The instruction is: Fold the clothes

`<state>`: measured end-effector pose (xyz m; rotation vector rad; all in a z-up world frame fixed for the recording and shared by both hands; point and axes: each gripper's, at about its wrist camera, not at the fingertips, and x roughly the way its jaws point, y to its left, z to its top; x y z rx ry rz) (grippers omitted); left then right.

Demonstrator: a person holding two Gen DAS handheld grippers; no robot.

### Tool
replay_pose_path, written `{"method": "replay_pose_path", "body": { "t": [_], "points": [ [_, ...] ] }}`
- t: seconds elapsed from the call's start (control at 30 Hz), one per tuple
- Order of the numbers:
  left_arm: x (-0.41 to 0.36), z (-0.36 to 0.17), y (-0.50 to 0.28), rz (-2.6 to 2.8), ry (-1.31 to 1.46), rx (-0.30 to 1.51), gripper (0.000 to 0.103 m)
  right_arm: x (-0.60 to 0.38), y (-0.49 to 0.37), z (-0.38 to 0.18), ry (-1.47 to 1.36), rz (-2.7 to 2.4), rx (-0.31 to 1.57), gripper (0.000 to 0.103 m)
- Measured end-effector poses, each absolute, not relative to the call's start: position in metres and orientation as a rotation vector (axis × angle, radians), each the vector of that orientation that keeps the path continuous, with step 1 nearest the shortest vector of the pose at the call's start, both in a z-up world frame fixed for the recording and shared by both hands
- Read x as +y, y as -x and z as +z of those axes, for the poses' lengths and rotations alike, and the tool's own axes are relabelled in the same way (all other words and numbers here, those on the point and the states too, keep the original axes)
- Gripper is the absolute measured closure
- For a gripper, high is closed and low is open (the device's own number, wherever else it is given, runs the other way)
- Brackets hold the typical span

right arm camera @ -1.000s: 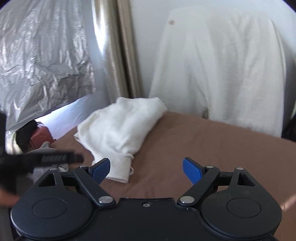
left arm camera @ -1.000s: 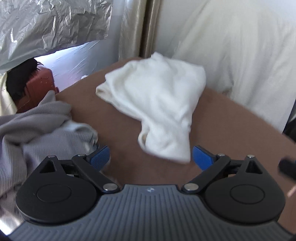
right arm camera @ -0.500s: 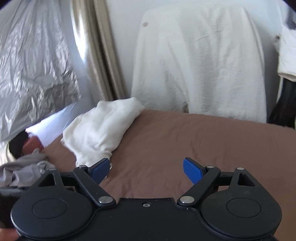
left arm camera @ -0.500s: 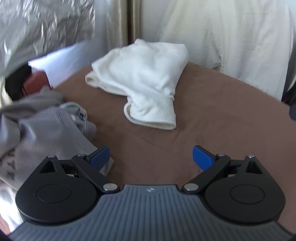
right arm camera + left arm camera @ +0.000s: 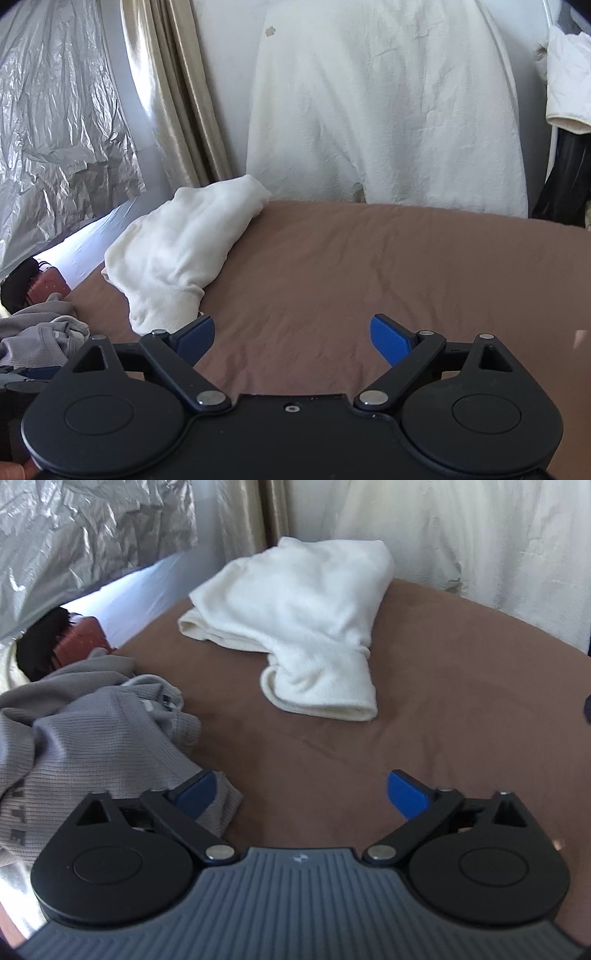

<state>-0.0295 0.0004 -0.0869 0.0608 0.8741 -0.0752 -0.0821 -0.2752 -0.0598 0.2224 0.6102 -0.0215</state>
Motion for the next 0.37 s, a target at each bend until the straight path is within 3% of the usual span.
{"method": "replay_pose_path", "body": {
  "t": [0.37],
  "points": [
    [-0.002,-0.091,0.024,-0.083,-0.055,0.874,0.0,-0.272,0.075,-0.079,-0.24,-0.028,0.654,0.009]
  ]
}}
